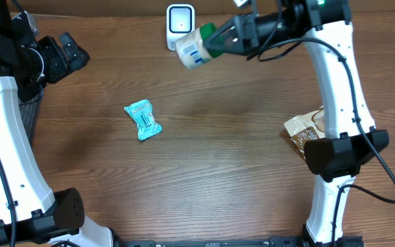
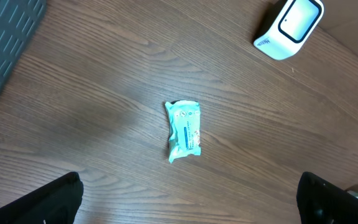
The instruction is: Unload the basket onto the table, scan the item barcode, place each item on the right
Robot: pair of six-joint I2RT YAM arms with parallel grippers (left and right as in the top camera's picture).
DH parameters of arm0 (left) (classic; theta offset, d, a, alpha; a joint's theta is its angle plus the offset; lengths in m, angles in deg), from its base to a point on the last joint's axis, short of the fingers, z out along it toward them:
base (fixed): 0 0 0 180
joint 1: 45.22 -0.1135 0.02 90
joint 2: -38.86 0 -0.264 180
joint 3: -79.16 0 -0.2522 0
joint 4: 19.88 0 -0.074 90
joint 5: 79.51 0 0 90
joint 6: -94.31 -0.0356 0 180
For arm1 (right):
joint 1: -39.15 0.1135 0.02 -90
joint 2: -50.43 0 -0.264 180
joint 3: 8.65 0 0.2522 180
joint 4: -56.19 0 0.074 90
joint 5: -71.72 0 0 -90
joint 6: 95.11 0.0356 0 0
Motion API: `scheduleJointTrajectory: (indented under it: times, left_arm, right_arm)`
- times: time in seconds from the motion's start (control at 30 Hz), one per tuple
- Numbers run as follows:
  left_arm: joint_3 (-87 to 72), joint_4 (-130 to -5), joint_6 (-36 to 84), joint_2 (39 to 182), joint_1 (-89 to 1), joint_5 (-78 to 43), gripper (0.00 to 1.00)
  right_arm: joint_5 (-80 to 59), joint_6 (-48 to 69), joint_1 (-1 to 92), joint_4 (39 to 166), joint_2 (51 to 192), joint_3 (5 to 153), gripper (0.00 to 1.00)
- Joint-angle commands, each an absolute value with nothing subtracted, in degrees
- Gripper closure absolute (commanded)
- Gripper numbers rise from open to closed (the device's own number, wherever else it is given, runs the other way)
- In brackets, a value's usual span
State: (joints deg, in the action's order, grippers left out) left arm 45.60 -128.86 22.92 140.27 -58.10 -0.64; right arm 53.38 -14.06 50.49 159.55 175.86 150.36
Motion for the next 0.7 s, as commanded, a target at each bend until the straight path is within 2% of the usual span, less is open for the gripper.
scheduleJointTrajectory:
  times: [0.0, 0.23, 0.43, 0.53, 0.67]
  left_arm:
    - [45.78, -128.99, 22.09, 140.77, -58.17, -0.95, 0.01]
    - [45.78, -128.99, 22.09, 140.77, -58.17, -0.95, 0.00]
    - [45.78, -128.99, 22.09, 140.77, -58.17, -0.95, 0.00]
    - [45.78, -128.99, 22.07, 140.77, -58.17, -0.95, 0.01]
    - [45.78, -128.99, 22.09, 140.77, -58.17, -0.95, 0.01]
  right_arm:
    - [64.68, -13.88, 48.83, 159.46, 174.53, 151.95, 0.64]
    - [71.65, -13.77, 47.65, 159.25, 174.53, 151.95, 0.65]
    - [70.76, -13.42, 47.65, 159.20, 174.53, 151.95, 0.65]
    - [62.82, -13.40, 48.24, 159.29, 174.53, 151.95, 0.65]
    - [41.38, -13.38, 51.75, 160.08, 174.53, 151.63, 0.65]
